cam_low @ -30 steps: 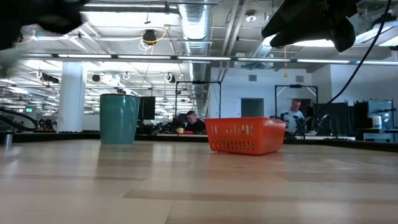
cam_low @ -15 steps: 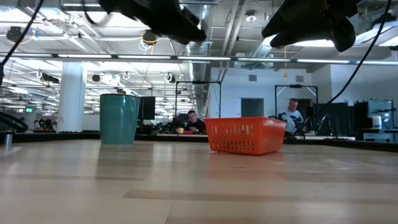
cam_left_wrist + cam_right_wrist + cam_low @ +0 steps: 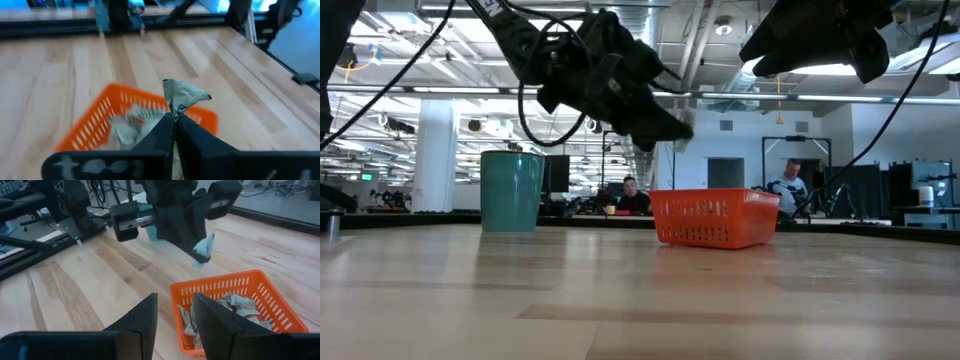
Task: Pick and place Stevia / Truvia into bins
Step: Put the stevia packet into the basket, then return to Home Position
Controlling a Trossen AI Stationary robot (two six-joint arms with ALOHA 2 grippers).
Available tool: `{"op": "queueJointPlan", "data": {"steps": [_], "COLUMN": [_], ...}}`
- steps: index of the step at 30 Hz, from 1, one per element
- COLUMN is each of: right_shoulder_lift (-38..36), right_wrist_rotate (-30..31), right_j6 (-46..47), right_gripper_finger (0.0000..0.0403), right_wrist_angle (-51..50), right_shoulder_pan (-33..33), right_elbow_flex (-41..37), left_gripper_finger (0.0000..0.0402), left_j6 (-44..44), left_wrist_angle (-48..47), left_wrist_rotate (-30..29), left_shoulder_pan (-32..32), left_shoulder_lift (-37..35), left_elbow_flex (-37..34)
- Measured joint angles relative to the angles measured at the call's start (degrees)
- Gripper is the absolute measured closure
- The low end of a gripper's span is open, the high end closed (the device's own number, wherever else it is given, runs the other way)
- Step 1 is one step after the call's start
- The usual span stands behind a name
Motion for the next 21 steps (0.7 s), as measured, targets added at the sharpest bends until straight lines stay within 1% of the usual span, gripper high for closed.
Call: {"op": "queueJointPlan", "data": {"steps": [4, 7, 10, 17, 19, 21], "right_shoulder_lift": [0.0, 0.0, 0.0, 0.0, 0.0, 0.0], "right_wrist_rotate": [-0.4, -0.5, -0.4, -0.4, -0.4, -0.4], "right_j6": [0.0, 0.0, 0.0, 0.0, 0.0, 0.0], "right_gripper_finger": [0.0285, 0.0285, 0.0285, 0.0285, 0.0285, 0.0285], "right_wrist_angle": [-0.1, -0.1, -0.2, -0.2, -0.2, -0.2], "right_shoulder_pan": [0.0, 0.0, 0.0, 0.0, 0.0, 0.0], "right_elbow_flex": [0.0, 0.0, 0.0, 0.0, 0.0, 0.0], "left_gripper_finger": [0.0399, 0.0386, 0.0359, 0.0282, 0.0268, 0.0260], "left_j6": [-0.4, -0.2, -0.7, -3.4, -6.4, -10.3], "left_wrist_angle": [-0.3, 0.0, -0.1, -0.2, -0.5, -1.9], "left_wrist_rotate": [1.6, 2.6, 2.7, 2.2, 2.5, 4.6], "left_shoulder_pan": [0.0, -0.3, -0.4, -0.3, -0.3, 0.1], "left_shoulder_lift": [1.2, 1.0, 1.0, 1.0, 1.0, 0.4], "left_elbow_flex": [0.5, 0.7, 0.7, 0.8, 1.4, 2.2]}}
